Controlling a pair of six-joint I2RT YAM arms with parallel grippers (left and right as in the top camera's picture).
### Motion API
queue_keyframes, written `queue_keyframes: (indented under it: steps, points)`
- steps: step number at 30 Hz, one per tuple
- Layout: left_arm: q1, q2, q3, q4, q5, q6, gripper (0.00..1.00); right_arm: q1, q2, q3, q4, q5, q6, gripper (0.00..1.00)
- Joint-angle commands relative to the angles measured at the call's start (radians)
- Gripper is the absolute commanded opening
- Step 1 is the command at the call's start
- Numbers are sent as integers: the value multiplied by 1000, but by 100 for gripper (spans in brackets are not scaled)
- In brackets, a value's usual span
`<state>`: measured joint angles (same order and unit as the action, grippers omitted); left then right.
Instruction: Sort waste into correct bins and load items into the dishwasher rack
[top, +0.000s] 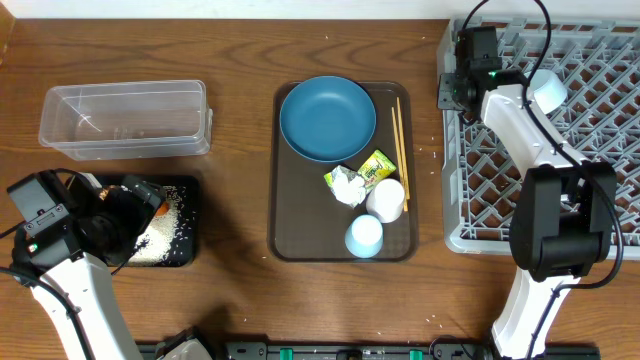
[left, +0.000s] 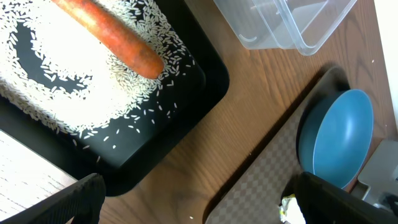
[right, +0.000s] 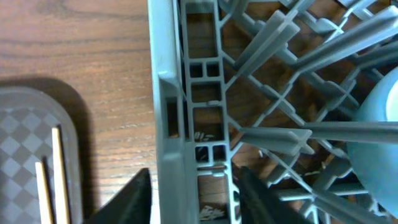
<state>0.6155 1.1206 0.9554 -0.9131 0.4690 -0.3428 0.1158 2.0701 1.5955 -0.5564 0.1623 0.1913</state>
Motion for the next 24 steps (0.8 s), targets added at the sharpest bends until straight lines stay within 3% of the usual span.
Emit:
queue_keyframes:
  steps: [1, 3, 6, 8, 12, 18, 20, 24]
  points:
    - [6, 2, 2, -2, 9, 9, 98, 9, -30, 35, -16, 3, -13, 44]
    - [6, 2, 2, -2, 9, 9, 98, 9, -55, 47, -32, -13, -13, 52]
    - [6, 2, 2, -2, 9, 9, 98, 9, -119, 55, -54, -13, -13, 74]
    - [6, 2, 2, -2, 9, 9, 98, 9, -180, 56, -72, -14, -13, 81]
    - [6, 2, 2, -2, 9, 9, 98, 11, -314, 56, -117, -83, -13, 84]
    - [6, 2, 2, -2, 9, 9, 98, 36, -477, 56, -178, -456, -13, 92]
    - [6, 2, 2, -2, 9, 9, 98, 53, -497, 56, -186, -563, -13, 98]
    - [6, 2, 2, -2, 9, 8, 98, 125, -493, 49, -233, -641, -13, 96]
